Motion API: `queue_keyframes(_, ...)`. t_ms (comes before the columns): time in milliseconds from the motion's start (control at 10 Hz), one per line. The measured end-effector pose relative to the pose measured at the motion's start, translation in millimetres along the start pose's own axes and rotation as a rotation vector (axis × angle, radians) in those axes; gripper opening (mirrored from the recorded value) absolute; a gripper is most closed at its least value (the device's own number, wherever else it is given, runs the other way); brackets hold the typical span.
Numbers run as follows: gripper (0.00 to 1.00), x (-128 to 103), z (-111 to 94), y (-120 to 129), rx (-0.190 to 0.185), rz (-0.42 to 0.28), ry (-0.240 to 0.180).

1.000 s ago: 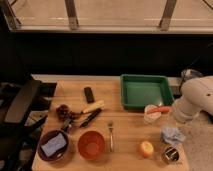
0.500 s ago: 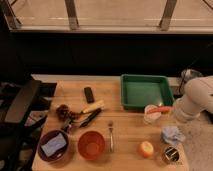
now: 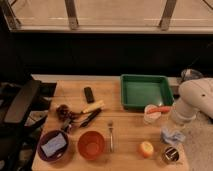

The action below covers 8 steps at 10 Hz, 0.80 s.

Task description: Place towel in metal cup

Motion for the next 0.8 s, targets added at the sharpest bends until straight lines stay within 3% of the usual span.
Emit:
queue_keyframes(200, 0.03, 2.5, 7.5, 3.6, -0.037, 0.006, -0.003)
queue_keyframes(600, 0.12, 7.4, 5.5, 8.9, -0.035, 0.017, -0.009)
queue_keyframes(800, 0.31, 10.6, 7.2, 8.6, -0.035, 0.028, -0.015)
